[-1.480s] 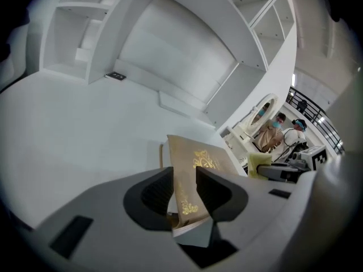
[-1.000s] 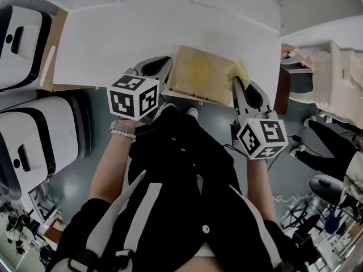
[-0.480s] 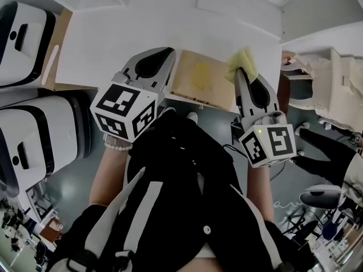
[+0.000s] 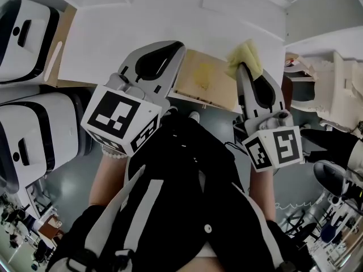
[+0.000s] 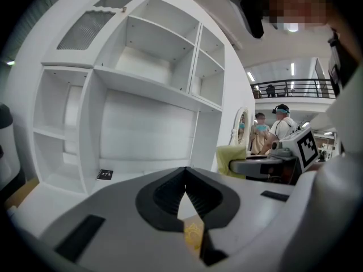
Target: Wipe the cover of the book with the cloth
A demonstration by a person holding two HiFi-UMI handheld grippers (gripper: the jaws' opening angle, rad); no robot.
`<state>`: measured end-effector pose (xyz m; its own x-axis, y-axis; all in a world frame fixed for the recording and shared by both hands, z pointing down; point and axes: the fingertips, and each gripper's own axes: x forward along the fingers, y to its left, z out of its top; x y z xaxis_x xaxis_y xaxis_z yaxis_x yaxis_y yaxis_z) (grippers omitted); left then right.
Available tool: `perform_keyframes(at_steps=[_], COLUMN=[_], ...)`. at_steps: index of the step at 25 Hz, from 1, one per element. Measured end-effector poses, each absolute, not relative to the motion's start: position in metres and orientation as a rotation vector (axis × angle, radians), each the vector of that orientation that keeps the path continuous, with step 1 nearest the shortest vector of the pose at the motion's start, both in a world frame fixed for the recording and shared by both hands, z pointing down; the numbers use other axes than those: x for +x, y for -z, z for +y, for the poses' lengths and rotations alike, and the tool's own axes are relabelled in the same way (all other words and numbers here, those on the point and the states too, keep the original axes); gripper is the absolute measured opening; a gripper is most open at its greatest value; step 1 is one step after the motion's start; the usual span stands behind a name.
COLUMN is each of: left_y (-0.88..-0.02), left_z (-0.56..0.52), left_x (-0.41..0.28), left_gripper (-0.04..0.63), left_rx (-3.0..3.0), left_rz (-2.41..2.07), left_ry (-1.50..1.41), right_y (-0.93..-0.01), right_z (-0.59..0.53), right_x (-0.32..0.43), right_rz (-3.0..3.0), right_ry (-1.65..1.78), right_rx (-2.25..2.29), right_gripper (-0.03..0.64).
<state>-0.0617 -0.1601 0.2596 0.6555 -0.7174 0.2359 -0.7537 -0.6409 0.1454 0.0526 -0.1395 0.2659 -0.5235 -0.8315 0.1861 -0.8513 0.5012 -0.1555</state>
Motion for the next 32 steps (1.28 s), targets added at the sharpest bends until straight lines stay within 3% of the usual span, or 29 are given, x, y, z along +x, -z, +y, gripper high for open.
perform_keyframes(at_steps=[32], left_y=[-0.241], left_z=[-0.148], left_x=[-0.054], left_gripper=[0.002], left_rx=[2.658], left_rz=[-1.162], left_ry=[-0.187], right_y=[-0.277], right_z=[-0.134], right_x=[0.056], right_rz=[-2.598], right_ry=[-0.366], right_rx=[1.5], right_gripper=[0.035])
